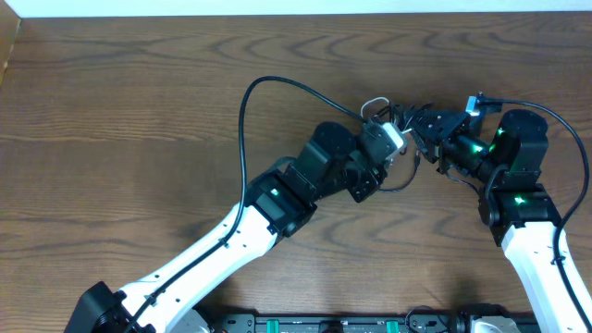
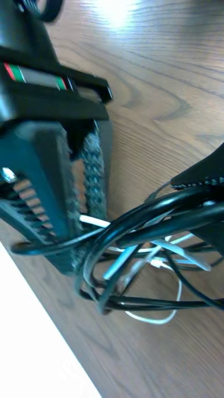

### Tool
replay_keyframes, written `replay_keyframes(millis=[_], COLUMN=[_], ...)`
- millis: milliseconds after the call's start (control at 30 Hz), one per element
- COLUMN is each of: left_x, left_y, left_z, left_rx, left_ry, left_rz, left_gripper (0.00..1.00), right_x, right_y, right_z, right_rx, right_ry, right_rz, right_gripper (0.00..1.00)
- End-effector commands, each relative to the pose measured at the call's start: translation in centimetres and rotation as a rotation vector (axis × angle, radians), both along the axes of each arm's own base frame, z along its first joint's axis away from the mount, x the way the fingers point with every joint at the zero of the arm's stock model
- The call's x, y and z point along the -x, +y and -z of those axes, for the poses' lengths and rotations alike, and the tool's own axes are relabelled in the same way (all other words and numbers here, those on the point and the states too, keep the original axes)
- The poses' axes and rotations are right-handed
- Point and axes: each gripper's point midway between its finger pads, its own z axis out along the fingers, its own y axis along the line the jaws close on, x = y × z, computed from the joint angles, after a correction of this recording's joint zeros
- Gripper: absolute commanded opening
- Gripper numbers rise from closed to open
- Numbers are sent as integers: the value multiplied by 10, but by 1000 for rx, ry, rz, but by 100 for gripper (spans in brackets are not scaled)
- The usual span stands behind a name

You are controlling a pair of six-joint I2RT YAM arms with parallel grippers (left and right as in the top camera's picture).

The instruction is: Untangle cables

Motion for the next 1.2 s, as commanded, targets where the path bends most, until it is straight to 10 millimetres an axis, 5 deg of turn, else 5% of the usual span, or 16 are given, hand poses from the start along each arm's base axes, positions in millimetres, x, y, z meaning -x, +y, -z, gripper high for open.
replay_keyframes(millis=[0,533,767,1033,1167], left_x=[8,18,-16,-58,-68], left_y=[-8,-17,7,66,86], left_z=[-6,-8,-4,-4,-6], left_rx=[12,15,-61,-217,-259], left_ry=[-29,-38,-110,-228,-256], left_rz=[46,70,-145,-519,-621], left_gripper=[8,7,9,57,61], right_x=[1,-1,3,17,25], right_y=[5,3,7,18,25], right_z=[-4,-3,-3,-2,-6], right_rx=[3,16,24,4,-26], right_ry=[-16,-19,-34,-21,-27], right_rz=[-24,-10,-51,-143,-205], right_gripper=[20,1,1,1,1])
